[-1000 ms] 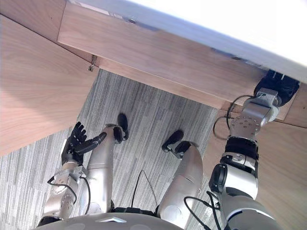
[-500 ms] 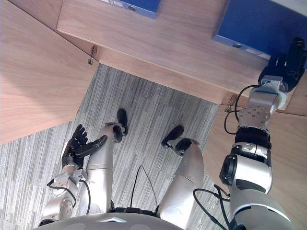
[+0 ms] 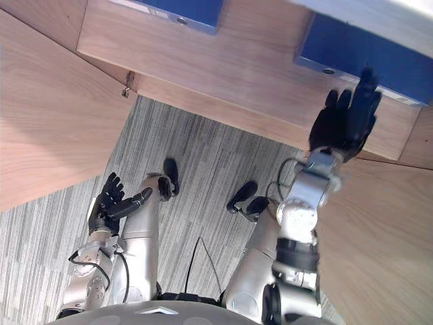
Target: Walk over to the cabinet, pick up the folder, carry it to the office cabinet, place the folder inside the office cabinet, then close the office cabinet door
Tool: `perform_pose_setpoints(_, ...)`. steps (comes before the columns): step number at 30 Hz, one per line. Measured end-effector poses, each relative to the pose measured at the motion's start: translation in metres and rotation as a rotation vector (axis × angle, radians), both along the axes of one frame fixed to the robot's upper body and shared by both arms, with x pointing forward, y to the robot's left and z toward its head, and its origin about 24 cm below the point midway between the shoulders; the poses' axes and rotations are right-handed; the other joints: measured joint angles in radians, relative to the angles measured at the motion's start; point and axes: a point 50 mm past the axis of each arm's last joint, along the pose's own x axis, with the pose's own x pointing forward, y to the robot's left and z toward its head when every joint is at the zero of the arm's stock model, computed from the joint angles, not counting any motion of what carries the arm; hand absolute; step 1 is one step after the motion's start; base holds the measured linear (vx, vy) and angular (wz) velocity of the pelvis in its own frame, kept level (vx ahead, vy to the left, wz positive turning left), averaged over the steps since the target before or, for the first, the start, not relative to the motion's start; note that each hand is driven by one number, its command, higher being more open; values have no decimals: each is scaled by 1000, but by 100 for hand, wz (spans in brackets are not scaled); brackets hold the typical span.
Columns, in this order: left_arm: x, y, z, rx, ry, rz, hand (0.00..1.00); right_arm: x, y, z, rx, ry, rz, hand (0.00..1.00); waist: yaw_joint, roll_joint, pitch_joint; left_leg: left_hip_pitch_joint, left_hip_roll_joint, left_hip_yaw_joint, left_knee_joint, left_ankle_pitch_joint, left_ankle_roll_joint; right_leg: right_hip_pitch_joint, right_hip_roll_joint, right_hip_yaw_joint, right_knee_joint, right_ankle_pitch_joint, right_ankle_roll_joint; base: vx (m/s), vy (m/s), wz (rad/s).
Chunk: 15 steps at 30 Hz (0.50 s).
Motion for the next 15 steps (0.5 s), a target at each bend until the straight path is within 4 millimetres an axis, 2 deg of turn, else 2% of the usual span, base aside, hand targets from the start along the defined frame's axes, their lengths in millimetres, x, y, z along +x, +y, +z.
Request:
perform_pose_setpoints(2, 0, 0, 0, 3, 1, 0, 100, -13, 8, -28, 12, 89, 19, 0, -10, -3, 2, 16, 12, 11, 30, -35, -3, 7, 8, 22, 7, -3, 5, 20, 58, -25)
perform_pose_setpoints(6, 0, 2, -1, 21, 6, -2, 100, -31, 22, -60, 10, 183, 78, 0, -25, -9, 5, 34, 34, 22, 58, -65, -3, 20, 24, 41, 6, -3, 9, 28, 40, -21)
perform_pose_setpoints(11, 0, 5, -3, 61, 22, -16, 100, -37, 43, -73, -88, 223, 216, 0, -34, -19, 11, 80, 46, 30, 67, -85, 3, 59, 34, 50, 0, -6, 14, 50, 16, -10)
perform_pose_setpoints(14, 1, 5, -12, 60, 52, -15, 100, -36, 53, -77, -159, 242, 287, 0, -36, -23, 10, 149, 50, 41, 28, -92, -4, 135, 49, 35, -60, -4, 20, 73, 23, -4)
perform_pose_setpoints(15, 0, 5, -16, 59, 71, -15, 100, -36, 55, -82, -189, 266, 302, 0, -36, -31, 6, 187, 46, 49, 3, -87, 3, 170, 52, 29, -88, 2, 27, 98, 14, 3)
